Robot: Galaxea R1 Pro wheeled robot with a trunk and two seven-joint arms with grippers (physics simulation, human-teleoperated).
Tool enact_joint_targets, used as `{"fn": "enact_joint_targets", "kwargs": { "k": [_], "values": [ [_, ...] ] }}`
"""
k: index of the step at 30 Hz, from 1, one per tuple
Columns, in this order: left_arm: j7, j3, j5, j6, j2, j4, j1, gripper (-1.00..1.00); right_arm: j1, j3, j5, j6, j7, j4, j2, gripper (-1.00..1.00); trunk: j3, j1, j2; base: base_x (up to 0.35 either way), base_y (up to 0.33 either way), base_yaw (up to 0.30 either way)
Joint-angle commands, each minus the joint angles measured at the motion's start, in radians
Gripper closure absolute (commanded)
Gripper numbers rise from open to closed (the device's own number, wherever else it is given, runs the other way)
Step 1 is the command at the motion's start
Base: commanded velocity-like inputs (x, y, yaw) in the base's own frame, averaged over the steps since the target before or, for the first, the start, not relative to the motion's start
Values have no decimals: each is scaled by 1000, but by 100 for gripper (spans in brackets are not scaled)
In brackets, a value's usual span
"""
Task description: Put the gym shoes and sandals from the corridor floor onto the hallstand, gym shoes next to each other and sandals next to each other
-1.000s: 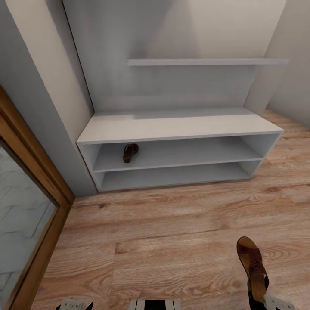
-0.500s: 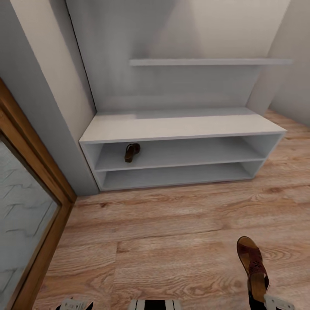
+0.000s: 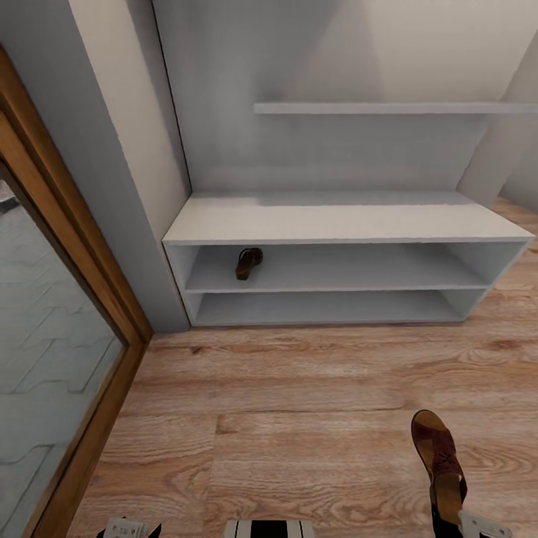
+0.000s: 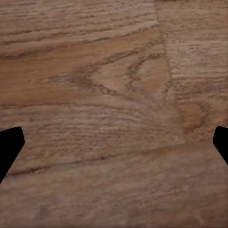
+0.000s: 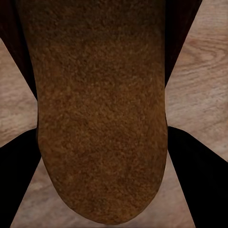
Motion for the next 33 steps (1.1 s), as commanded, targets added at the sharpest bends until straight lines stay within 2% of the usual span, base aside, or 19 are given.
{"fn": "enact_joint_targets", "kwargs": {
  "k": [1, 13, 22, 25, 29, 30, 33],
  "values": [
    [-10, 7, 3, 0, -1, 1, -1, -100, -1, -7, 11, -4, -1, 1, 0, 100, -1, 0, 0, 0, 0, 11],
    [-15, 6, 3, -2, -2, 2, -1, -100, -1, -6, 11, -4, 0, 3, 0, 100, -1, 0, 0, 0, 0, 1],
    [-36, 7, 3, -4, -14, 2, -1, -100, -1, -1, 11, -2, 5, 7, 3, 100, -1, 0, 0, 0, 0, 0],
    [-40, 6, 3, -5, -15, 3, -1, -100, -1, 1, 11, 0, 7, 4, 15, 100, -1, 0, 0, 0, 0, 0],
    [-57, 6, 3, -6, -16, 5, -1, -100, -1, 16, 14, 9, 5, -7, 49, 100, -1, 0, 0, 0, 0, 0],
    [-71, 6, 3, -8, -16, 6, -1, -100, -3, 28, 16, 18, 3, -17, 65, 100, -1, 0, 0, 0, 0, 0],
    [-96, 5, 2, -17, -16, 7, -1, -100, -10, 53, 20, 49, 1, -35, 87, 100, -1, 0, 0, 0, 0, 0]
  ]
}}
